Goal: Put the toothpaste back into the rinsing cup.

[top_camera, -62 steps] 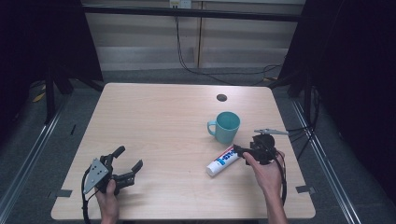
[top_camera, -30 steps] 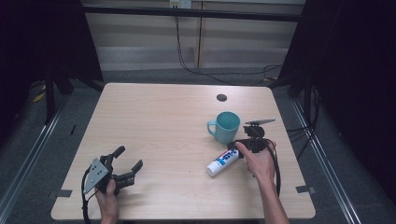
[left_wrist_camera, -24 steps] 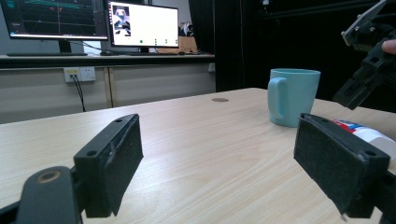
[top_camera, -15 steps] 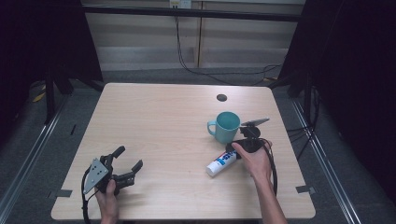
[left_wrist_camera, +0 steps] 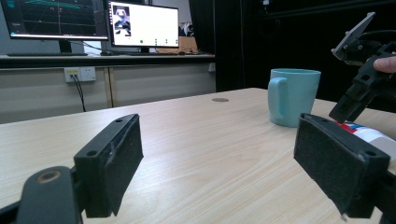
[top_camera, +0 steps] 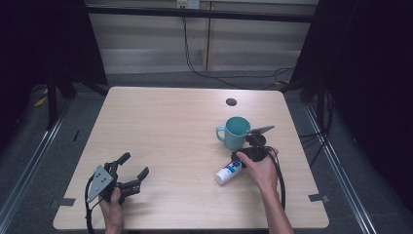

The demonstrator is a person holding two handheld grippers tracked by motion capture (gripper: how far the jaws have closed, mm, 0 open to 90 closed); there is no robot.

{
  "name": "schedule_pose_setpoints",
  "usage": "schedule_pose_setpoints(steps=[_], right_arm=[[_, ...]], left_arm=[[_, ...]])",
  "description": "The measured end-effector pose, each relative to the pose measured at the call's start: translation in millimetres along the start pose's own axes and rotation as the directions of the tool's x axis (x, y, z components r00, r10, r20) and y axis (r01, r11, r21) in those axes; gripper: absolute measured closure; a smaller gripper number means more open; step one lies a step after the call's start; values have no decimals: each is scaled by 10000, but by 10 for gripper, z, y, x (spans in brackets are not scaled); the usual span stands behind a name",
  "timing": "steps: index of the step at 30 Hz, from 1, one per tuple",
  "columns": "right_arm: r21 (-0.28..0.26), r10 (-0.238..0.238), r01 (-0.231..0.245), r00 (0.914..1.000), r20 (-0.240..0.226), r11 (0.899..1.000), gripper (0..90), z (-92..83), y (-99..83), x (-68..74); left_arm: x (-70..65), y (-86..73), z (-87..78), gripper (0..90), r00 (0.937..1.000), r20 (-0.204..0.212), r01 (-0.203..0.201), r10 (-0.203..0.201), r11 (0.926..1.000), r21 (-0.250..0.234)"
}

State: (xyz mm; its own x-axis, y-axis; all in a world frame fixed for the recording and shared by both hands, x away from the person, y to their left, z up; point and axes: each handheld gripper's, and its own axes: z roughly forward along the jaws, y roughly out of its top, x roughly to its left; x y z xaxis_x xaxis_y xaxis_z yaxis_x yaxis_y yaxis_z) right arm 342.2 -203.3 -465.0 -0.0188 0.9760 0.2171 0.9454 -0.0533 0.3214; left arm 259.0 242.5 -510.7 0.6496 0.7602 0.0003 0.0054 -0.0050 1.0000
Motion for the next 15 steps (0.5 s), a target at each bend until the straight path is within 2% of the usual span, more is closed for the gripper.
schedule_pose_setpoints(steps=[5,9,15], right_arm=[[-13,-78,79,9999,154,10000,134,13,-3,25],[67,40,-40,9999,95,10000,125,21,1,19],[102,181,-183,9995,271,9998,110,63,20,34]], left_arm=[[-3,0,1,155,10000,-2,30,-30,10000,1],[-3,0,2,154,10000,-2,43,-43,10000,-5],[1,-1,1,154,10000,14,2,-2,10000,-18]])
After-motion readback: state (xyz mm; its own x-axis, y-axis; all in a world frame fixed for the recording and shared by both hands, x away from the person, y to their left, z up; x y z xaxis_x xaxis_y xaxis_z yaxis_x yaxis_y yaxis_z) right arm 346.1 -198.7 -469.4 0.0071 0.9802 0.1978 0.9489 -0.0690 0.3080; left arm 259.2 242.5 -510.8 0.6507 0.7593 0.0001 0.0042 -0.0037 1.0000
